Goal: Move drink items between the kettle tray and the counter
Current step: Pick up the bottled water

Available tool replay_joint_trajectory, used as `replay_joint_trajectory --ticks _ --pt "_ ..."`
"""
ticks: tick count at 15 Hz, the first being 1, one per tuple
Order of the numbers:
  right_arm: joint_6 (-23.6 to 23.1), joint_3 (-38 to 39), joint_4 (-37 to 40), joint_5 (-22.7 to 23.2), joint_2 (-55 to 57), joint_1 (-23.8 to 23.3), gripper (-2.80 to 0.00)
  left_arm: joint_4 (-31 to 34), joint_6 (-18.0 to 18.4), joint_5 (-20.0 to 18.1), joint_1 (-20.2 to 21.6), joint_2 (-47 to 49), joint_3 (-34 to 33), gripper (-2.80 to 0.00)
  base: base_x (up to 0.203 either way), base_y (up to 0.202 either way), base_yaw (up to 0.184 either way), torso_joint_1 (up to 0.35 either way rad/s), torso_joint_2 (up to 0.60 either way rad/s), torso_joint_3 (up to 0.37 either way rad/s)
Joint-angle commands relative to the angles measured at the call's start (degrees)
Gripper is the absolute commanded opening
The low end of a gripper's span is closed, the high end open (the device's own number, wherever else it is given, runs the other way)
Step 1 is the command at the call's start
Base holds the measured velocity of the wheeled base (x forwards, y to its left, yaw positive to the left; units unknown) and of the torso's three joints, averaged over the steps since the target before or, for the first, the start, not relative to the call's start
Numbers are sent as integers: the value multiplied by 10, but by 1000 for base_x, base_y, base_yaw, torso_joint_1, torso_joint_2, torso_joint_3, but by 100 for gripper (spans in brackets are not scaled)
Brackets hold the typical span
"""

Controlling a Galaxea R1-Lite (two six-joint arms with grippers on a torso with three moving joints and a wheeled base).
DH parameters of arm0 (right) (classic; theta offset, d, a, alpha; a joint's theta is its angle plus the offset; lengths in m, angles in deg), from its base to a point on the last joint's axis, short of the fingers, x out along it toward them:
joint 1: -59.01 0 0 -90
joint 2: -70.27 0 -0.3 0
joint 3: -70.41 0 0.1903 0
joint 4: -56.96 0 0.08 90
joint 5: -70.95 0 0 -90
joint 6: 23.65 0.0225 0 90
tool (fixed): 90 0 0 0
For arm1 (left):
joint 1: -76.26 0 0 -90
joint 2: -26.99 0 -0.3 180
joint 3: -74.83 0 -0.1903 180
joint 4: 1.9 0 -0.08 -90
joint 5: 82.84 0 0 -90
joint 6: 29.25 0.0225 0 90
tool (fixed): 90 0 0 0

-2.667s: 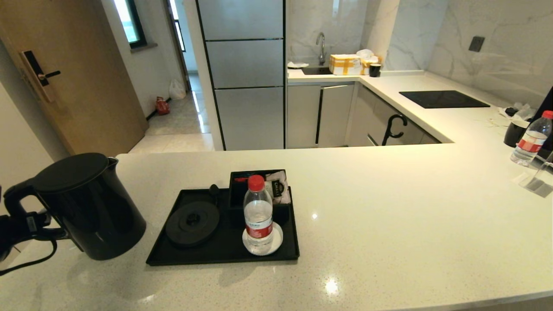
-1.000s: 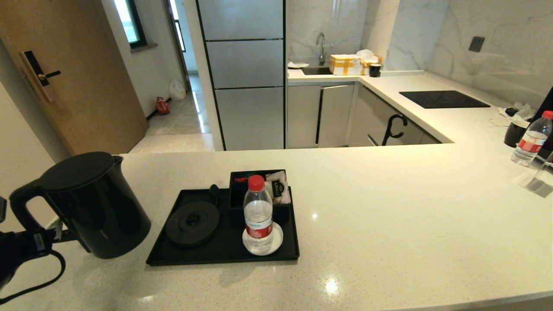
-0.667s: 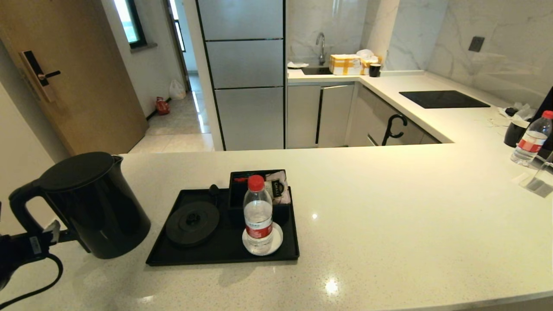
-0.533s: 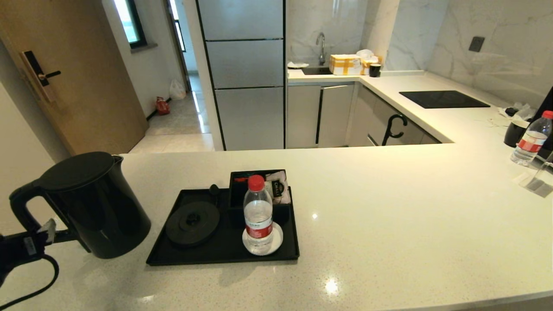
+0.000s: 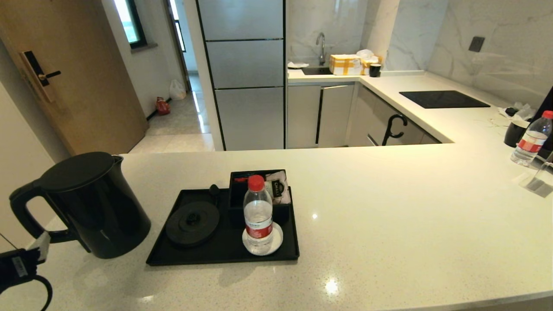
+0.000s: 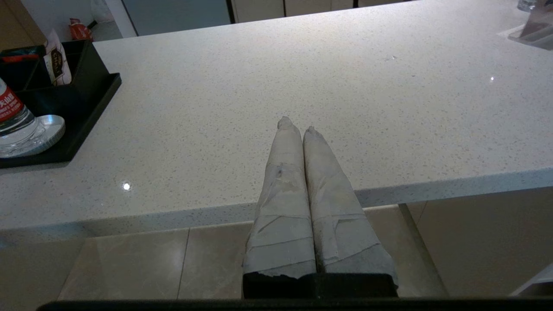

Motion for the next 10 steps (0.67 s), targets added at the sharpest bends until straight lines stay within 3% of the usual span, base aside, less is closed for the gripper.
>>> replay_joint_trajectory --ticks 1,3,4,8,10 --pt "0 0 0 0 1 0 -280 -3 1 0 -2 -22 -4 0 0 0 0 0 0 0" --pt "0 1 0 0 1 0 -280 21 1 0 -5 -39 0 0 0 0 0 0 0 0" --pt "0 0 0 0 1 0 -280 46 1 0 -9 -73 4 -280 0 0 0 0 0 0" --pt "0 1 0 0 1 0 -280 189 1 -1 -18 -209 36 -280 0 0 0 0 0 0" --pt "0 1 0 0 1 0 -280 322 -1 -3 -35 -293 83 -280 0 0 0 0 0 0"
